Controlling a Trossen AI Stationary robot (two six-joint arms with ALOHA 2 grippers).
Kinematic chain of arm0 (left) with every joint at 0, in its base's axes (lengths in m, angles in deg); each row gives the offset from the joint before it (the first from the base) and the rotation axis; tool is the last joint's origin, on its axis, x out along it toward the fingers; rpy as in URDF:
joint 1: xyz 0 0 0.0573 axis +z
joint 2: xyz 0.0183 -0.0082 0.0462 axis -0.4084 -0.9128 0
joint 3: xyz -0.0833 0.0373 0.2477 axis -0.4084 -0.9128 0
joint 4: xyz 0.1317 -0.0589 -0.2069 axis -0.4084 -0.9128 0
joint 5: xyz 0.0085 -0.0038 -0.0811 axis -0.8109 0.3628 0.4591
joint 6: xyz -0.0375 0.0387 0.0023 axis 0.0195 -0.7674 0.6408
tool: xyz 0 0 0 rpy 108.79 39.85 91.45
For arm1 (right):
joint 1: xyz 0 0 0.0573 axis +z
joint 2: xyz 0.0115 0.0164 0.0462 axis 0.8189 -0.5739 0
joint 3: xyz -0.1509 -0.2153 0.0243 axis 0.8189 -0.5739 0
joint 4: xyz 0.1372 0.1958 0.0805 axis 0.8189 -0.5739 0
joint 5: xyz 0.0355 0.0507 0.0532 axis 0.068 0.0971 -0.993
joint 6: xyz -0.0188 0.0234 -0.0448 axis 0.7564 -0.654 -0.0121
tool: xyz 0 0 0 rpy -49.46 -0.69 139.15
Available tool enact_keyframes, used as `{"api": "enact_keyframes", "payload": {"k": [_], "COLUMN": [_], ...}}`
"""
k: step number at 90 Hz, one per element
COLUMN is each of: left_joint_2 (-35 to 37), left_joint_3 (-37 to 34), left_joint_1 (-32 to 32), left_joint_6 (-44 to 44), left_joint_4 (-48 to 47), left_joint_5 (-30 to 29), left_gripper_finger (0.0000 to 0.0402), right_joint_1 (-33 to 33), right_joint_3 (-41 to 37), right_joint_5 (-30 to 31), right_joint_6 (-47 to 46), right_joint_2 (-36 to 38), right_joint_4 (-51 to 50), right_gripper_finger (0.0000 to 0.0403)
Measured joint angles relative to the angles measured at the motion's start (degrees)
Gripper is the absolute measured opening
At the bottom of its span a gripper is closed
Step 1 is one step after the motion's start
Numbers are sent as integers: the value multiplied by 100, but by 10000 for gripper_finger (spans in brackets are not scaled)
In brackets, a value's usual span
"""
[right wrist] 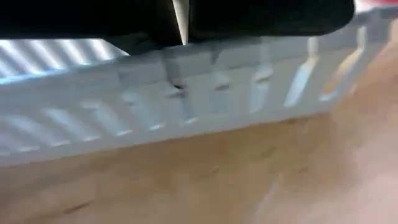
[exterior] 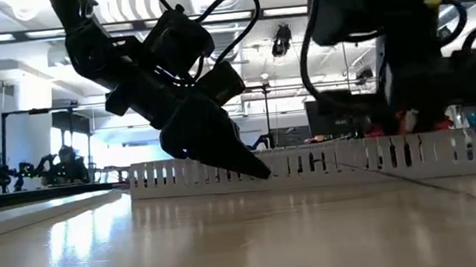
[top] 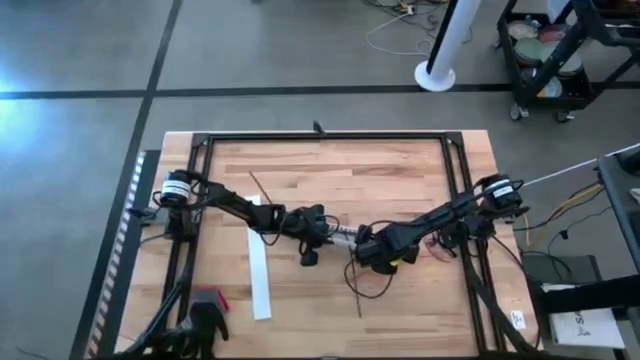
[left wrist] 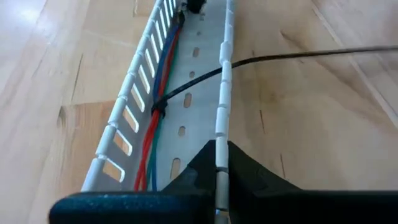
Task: Ziptie cables
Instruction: Put the ziptied cable wires into the white cable duct
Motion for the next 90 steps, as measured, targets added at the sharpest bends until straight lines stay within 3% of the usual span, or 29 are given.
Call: {"api": "enact_keyframes", "payload": {"k": [24, 45, 90], "left_joint_2": [0, 0, 0], "left_joint_3": [0, 0, -17], "left_joint_1": [-2, 2, -1], "left_joint_6": [17, 105, 160], "left_joint_4": [2, 18, -34], "left_joint_5": [-2, -25, -63], "left_gripper_finger": [0, 0, 0], "right_joint_1": [-59, -144, 66], "right_joint_3": [56, 1, 198], "right_joint_5": [243, 563, -17], "right_joint_6": [149, -33, -548], "right_joint_2": [-36, -362, -125], "right_joint_4": [624, 271, -513], "right_gripper_finger": [0, 0, 0]}}
